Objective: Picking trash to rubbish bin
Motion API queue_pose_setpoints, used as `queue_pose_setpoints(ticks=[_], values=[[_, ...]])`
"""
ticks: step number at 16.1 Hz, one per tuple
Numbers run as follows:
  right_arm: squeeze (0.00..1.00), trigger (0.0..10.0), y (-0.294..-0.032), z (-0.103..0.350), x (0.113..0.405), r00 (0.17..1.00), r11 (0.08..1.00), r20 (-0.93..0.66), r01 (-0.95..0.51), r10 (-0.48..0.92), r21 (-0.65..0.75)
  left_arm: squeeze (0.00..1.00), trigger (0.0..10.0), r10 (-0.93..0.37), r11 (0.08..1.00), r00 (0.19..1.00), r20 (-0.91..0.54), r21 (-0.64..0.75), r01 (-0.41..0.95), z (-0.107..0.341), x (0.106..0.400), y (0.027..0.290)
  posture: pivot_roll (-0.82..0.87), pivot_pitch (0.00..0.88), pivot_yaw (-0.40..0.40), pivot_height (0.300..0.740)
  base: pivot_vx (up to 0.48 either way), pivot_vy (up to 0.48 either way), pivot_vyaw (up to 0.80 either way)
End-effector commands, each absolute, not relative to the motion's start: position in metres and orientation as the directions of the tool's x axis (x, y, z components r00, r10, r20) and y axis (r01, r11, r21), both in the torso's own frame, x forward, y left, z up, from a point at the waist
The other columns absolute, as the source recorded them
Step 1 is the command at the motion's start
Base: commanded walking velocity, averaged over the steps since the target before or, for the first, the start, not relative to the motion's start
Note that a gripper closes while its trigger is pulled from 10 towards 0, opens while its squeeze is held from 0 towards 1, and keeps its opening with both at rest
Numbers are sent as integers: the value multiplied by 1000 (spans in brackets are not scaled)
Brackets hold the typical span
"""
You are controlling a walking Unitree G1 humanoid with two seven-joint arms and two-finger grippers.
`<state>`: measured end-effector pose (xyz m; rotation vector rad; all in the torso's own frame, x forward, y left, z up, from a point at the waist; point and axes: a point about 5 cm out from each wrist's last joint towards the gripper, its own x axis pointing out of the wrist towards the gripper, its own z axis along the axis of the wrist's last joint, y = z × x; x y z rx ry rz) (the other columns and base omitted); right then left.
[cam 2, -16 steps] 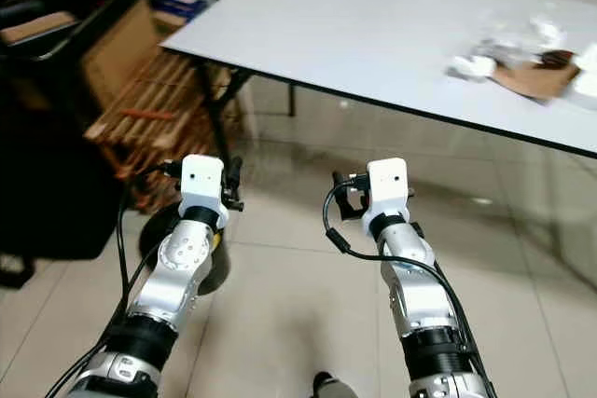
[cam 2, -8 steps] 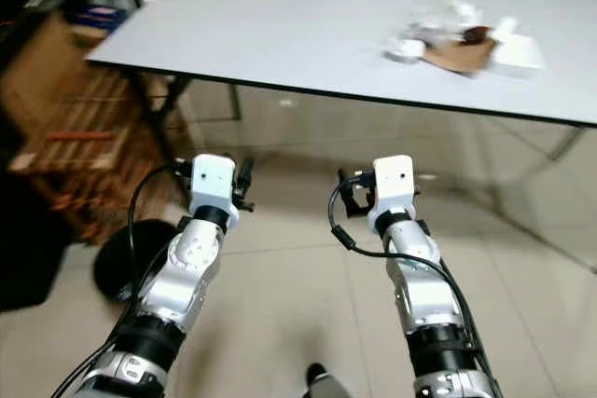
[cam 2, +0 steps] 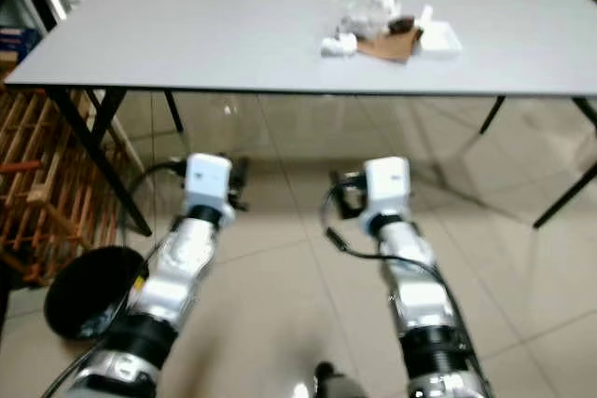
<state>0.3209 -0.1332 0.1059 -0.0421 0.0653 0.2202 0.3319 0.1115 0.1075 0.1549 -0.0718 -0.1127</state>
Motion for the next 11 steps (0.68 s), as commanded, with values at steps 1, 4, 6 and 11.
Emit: queue_pose_setpoints(ticks=[1, 4, 6, 11], values=[[0, 10000, -139, 108, 321, 977, 978, -65, -204, 201, -40, 0, 10000, -129, 981, 990, 52, 152, 120, 106, 331, 107, -70, 97, 22, 740, 0, 0, 0], [0, 10000, -139, 108, 322, 979, 979, -63, -198, 196, -41, 0, 10000, -124, 978, 991, 51, 173, 114, 106, 332, 108, -70, 96, 23, 740, 0, -92, 0], [0, 10000, -139, 108, 322, 979, 979, -62, -198, 195, -41, 0, 10000, -121, 979, 991, 50, 173, 111, 106, 333, 108, -71, 96, 24, 740, 0, -358, 0], [0, 10000, -139, 108, 322, 979, 979, -65, -198, 195, -45, 0, 10000, -114, 979, 992, 47, 175, 104, 106, 333, 109, -71, 97, 24, 740, 0, -439, 0]])
